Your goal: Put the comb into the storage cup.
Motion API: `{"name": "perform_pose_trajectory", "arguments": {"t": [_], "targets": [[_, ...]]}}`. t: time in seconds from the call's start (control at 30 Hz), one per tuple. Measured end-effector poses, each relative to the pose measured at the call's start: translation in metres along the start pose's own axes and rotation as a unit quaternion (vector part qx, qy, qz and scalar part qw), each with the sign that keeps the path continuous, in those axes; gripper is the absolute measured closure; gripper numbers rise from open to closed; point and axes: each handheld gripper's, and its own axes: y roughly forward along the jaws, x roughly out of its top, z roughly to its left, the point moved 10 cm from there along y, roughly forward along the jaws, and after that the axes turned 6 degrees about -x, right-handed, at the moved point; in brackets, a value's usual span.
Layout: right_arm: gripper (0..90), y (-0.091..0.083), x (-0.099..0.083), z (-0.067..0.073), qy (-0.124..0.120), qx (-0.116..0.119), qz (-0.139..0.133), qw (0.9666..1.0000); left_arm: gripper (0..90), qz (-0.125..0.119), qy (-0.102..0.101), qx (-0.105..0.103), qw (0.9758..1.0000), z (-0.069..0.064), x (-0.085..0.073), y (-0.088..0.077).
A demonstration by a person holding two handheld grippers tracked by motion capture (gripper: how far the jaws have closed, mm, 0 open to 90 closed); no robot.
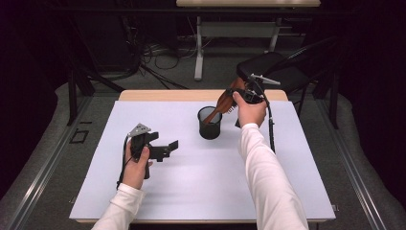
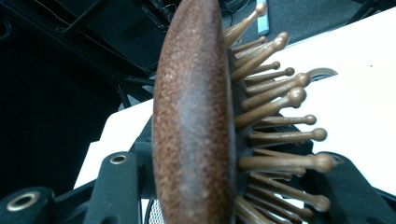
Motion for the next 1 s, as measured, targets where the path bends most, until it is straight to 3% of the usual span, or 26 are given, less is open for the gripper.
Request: {"name": "perform_pose_trajectory", "arguments": {"t": [1.0], "targets": [[47.3, 0.012, -0.014, -0.007, 0.000, -0.008, 0.009, 0.9999, 0.3, 0.001, -0.003, 0.000, 1.0000, 0.002, -0.001, 0.001]]}}
